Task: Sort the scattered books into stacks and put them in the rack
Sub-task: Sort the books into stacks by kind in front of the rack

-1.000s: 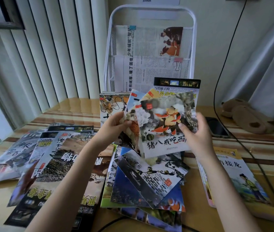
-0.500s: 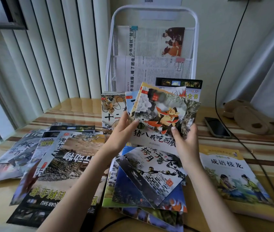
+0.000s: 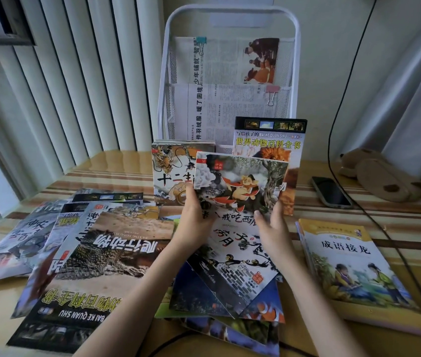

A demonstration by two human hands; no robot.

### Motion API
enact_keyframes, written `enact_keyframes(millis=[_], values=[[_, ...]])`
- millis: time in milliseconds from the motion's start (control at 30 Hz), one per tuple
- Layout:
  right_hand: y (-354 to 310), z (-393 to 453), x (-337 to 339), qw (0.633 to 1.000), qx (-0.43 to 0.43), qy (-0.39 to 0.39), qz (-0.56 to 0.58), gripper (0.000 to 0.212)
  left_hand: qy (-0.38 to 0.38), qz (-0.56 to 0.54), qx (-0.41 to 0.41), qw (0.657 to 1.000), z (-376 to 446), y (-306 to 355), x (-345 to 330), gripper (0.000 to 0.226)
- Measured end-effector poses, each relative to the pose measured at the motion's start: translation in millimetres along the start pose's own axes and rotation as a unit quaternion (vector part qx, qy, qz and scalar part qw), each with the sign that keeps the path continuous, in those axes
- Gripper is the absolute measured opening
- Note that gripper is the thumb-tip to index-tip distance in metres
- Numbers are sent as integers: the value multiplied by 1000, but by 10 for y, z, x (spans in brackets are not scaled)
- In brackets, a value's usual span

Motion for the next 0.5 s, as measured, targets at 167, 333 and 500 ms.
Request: enact_keyframes(millis=[167, 333, 500], values=[[-19, 21, 78, 998, 23, 34, -43, 69, 22, 14, -46, 999, 22, 129, -26, 44], [66, 32, 142, 998, 0, 35, -50, 68, -15, 22, -44, 999, -51, 109, -190, 58], [30, 56, 237, 996, -5, 52, -72, 65, -11, 14, -18, 1000, 35, 92, -201, 51]])
Point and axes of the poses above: each hand's wrist, its own z-axis towards the middle knuckle, its own x-axis out of the back of the hand, y = z × x, the point moved 9 cm from there along z, towards the middle knuckle, and after that the axes turned 3 degrees about -z, right-handed, at the moved point
